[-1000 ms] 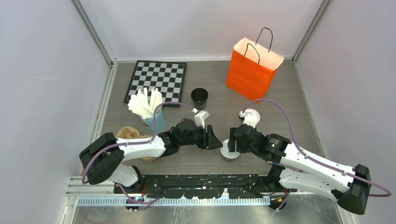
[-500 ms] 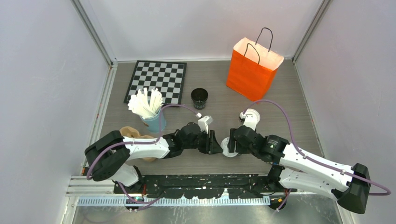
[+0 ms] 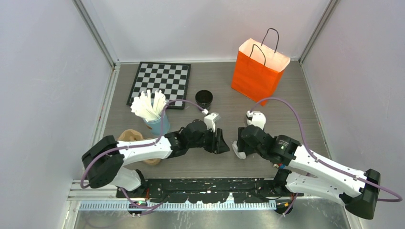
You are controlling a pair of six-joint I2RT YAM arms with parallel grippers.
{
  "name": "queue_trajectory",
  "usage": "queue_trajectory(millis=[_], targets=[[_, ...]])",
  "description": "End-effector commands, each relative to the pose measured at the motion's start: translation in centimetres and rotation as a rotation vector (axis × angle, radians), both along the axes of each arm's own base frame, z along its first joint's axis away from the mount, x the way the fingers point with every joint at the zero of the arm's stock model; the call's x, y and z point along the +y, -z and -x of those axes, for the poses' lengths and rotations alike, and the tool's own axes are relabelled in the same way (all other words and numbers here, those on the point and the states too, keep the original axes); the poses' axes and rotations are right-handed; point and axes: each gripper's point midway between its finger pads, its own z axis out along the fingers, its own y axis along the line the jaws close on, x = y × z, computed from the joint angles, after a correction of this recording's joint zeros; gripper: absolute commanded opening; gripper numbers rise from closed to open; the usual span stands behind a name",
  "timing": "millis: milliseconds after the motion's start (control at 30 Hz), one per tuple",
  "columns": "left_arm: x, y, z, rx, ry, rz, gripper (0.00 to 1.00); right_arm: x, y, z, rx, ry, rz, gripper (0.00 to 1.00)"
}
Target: Pack the takeout coffee
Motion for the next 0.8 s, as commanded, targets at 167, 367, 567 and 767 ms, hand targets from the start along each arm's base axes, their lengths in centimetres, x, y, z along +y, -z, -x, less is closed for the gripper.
queue_trajectory(millis=[167,367,567,767], targets=[[3.5,-4.1,-1.1,-0.17,-0.081,-0.017,0.49,0.3,-0.2,-1.6,-0.01,-0.001,0.152,0.59],[5.5,-3.7,-0.8,-0.193,-0.115,-0.023,0.51,0.3,-0.5,-1.6,-0.039,0.004,0.241,0.57],[5.7,-2.5,-0.5,-0.173,-0.107,-0.051,0.5,-0.3,-0.9,-2.4,-0.07,0.034,0.305,0.53],[7.1,-1.5,-0.8,-0.181,-0.167,-0.068,0.5,-0.3,0.3,-3.1,-0.056,0.06,0.425,0.52]])
